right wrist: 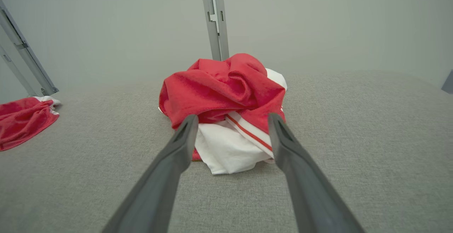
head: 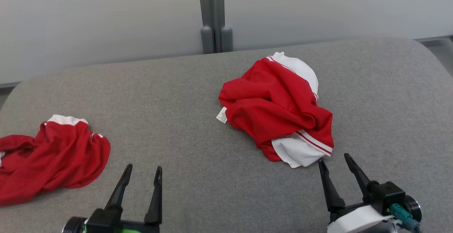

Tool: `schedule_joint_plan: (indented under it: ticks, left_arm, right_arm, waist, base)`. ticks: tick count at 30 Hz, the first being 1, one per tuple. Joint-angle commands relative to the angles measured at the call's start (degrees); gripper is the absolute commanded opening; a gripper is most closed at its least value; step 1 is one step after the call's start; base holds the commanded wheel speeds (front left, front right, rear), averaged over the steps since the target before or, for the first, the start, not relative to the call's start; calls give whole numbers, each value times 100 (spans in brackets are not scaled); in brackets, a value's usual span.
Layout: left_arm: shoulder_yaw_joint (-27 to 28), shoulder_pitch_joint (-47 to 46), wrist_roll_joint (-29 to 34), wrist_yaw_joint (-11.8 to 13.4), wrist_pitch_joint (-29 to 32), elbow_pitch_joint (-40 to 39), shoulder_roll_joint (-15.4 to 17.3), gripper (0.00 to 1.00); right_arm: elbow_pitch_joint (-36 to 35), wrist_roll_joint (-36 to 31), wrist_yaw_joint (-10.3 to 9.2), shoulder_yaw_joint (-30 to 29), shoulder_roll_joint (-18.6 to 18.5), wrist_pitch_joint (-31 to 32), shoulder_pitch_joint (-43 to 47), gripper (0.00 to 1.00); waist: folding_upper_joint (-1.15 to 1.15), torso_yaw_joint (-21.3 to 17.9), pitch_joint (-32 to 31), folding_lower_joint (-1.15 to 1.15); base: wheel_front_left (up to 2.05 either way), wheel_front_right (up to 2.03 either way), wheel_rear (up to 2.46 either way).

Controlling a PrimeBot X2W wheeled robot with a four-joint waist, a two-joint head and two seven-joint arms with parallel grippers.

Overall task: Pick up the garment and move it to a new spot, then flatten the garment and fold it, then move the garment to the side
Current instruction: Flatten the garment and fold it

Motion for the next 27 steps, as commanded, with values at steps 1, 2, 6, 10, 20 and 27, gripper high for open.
schedule_joint_plan:
  ticks: [1,2,6,10,20,27]
  left_arm:
    - [-48,-246,46,-34,-3,8,26,100]
    - [-103,-434,72,-32,-2,14,55,100]
    - [-459,-1192,102,-42,-2,198,184,100]
    - [-969,-2263,103,-40,-1,757,374,100]
    - [-1913,-5414,-728,-36,989,3282,276,100]
    - [-1973,-6310,-1006,-34,1829,4810,326,100]
  right_arm:
    - [-53,-45,-8,-35,-12,-2,-116,100]
    - [-80,-59,-8,-56,-12,-2,-191,100]
    - [-129,-110,-8,-81,-12,-2,-433,100]
    - [-156,-112,-8,-71,-11,-1,-703,100]
    - [-279,70,-8,-41,-6,-1,-1189,100]
    - [-331,223,-8,75,-5,-1,-1380,100]
  waist:
    - [0,-107,316,0]
    - [0,-135,458,0]
    - [0,-282,933,0]
    - [0,-501,1373,0]
    - [0,-1172,2347,0]
    - [0,-1467,2671,0]
  base:
    - [0,0,0]
    - [0,0,0]
    - [0,0,0]
    - [0,0,0]
    - [0,0,0]
    - [0,0,0]
